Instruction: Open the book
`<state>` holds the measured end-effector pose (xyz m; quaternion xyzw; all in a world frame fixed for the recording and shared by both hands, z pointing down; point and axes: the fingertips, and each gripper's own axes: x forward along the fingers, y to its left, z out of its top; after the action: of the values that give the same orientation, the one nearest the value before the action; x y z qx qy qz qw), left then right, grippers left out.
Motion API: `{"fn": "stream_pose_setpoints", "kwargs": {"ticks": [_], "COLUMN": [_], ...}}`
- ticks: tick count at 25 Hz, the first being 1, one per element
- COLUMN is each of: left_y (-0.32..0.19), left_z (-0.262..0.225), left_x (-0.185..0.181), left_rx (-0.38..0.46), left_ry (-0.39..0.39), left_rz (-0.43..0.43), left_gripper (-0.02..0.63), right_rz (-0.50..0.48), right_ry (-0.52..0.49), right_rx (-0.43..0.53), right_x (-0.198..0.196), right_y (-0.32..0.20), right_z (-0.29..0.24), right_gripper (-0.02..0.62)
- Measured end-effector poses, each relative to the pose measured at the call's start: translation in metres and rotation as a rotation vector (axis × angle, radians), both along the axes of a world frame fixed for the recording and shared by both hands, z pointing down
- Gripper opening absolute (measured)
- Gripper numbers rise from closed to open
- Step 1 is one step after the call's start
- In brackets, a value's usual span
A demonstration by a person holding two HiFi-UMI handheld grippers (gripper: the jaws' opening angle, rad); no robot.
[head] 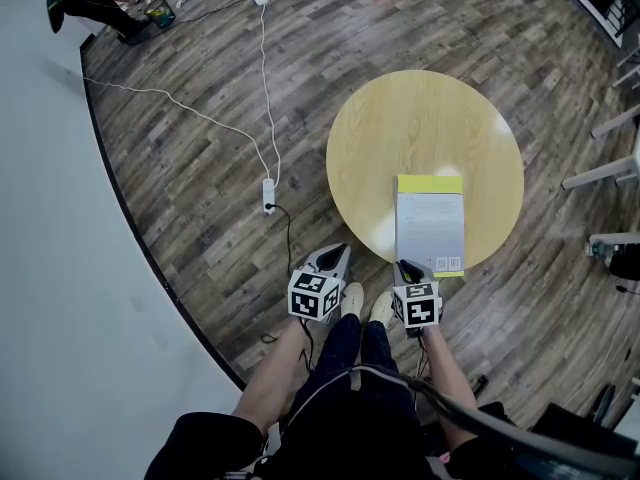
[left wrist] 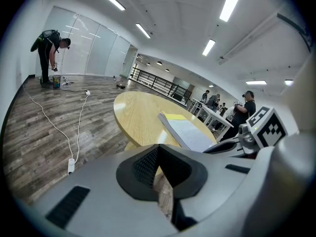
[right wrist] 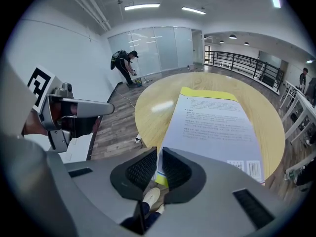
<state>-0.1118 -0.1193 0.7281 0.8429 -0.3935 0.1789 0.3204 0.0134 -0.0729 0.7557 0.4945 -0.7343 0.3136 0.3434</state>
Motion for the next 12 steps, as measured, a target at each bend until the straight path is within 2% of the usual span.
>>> {"fn": "stream_pose_setpoints", "kwargs": {"ticks": [12], "left_y": [-0.0037], "left_z": [-0.0006], "left_x": [0.0038], "left_rx": [-0.003], "left_ry": [-0.002], "left_rz": [0.004], "left_gripper": [-0.002], "right_rz": [0.038], "right_ry": [-0.04], "right_rx": [-0.041], "right_x": [0.0016], "right_y": [-0.0007], "right_z": [-0.0017], "right_gripper": [0.009]}}
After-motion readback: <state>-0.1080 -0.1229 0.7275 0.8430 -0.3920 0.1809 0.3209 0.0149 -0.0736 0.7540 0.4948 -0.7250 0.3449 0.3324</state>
